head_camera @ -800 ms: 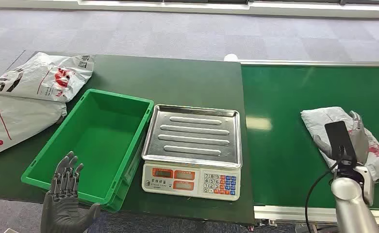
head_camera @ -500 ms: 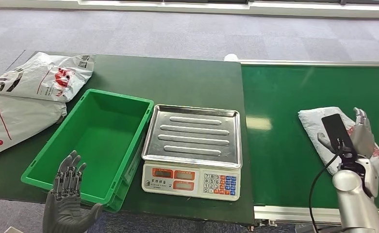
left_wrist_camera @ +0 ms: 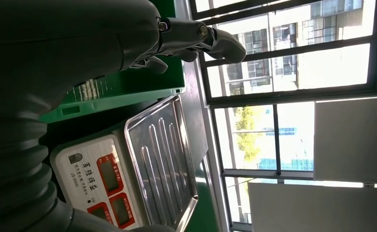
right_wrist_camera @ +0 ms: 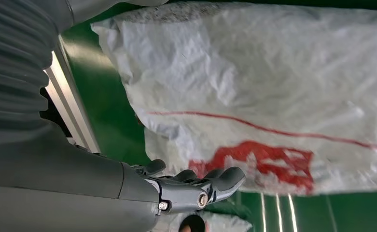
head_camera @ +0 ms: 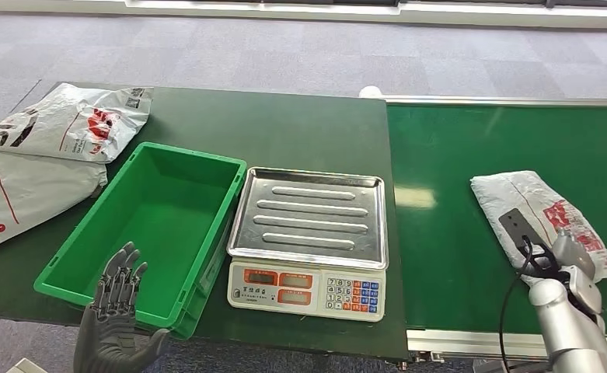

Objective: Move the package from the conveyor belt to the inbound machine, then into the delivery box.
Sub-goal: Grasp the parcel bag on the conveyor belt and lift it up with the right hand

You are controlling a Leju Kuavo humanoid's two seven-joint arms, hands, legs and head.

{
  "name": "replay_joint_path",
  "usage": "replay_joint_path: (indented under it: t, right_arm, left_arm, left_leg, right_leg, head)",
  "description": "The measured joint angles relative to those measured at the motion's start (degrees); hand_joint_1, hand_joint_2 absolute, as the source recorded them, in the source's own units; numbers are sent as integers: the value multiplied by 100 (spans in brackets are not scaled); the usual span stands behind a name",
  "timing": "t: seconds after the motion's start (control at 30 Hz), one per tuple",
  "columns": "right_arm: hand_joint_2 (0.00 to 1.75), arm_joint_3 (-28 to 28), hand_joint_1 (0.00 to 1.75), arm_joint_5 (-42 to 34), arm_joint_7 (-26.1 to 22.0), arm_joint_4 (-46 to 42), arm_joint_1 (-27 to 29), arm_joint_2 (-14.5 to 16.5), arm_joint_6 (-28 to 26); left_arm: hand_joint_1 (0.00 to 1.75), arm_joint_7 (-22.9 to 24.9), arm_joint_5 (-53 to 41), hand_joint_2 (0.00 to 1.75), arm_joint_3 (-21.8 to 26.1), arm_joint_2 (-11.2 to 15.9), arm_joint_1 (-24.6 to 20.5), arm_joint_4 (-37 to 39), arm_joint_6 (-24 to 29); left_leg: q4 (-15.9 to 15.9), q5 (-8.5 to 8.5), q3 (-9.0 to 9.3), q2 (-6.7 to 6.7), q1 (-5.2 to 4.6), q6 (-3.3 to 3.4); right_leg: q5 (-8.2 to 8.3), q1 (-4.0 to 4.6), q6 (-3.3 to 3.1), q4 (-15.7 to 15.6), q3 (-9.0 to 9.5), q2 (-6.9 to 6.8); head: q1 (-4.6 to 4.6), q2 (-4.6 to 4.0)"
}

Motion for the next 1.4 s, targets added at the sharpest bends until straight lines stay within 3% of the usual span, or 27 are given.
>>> replay_joint_path:
  t: [0.2, 0.23, 0.33, 0.37, 0.6, 0.87, 1.03, 1.17, 1.4]
  right_arm:
    - [175, -1, 0, 240, 631, 1109, -261, -52, 519]
    - [175, -8, 17, 239, 698, 1230, -304, -61, 601]
    - [175, -87, 148, 187, 833, 1535, -461, -87, 827]
    - [175, -131, 175, 145, 816, 1609, -496, -92, 861]
    - [175, -363, 175, -23, 434, 1824, -547, -94, 537]
    - [175, -619, 175, -452, -518, 1718, -466, 17, -213]
    - [175, -663, 175, -1030, -1073, 1117, -321, 212, -182]
    - [175, -664, 175, -2348, -1781, 170, -95, 455, 139]
    - [175, -651, 175, -3008, -2041, -953, 197, 695, 249]
  left_arm:
    - [0, 25, 12, 175, 7, 1, 8, -3, 26]
    - [0, 30, 13, 175, 8, 1, 10, -3, 34]
    - [0, 41, 14, 175, 11, 2, 10, -3, 40]
    - [0, 42, 13, 175, 11, 2, 11, -3, 41]
    - [0, 91, 0, 175, 12, 2, 12, -38, 8]
    - [0, 117, -7, 175, 15, -7, 11, -69, -25]
    - [0, 92, -46, 175, 19, -28, 7, -93, -26]
    - [0, -1, -61, 175, 17, -31, -3, -92, 32]
    - [0, -43, -67, 175, 16, -31, -6, -92, 91]
  left_leg:
    - [0, 0, 4, -1, 2, 0]
    - [0, 0, 7, 1, 4, -1]
    - [0, -4, 23, 1, 8, 4]
    - [0, -5, 28, -4, 9, 5]
    - [3, -5, 36, -19, 8, 9]
    - [2, -4, 31, -22, 9, 8]
    - [0, -3, 20, -21, 9, 6]
    - [0, -2, 15, -21, 9, 4]
    - [0, -1, 3, -28, 8, 4]
  right_leg:
    - [-1, 2, -1, 0, 1, -1]
    - [-1, 4, 0, 0, 3, 2]
    - [-8, 7, 4, -7, 17, 0]
    - [-11, 9, 7, -11, 25, -6]
    - [-8, 7, 15, -19, 56, -25]
    - [-7, 9, 13, -16, 54, -27]
    - [-7, 9, 12, -12, 40, -25]
    - [-7, 9, 11, -11, 32, -25]
    - [-8, 7, 11, -11, 24, -32]
  head:
    - [0, 0]
    - [0, 0]
    - [0, 0]
    - [0, 0]
    - [0, 0]
    - [0, 0]
    - [0, 0]
    - [0, 0]
    - [0, 0]
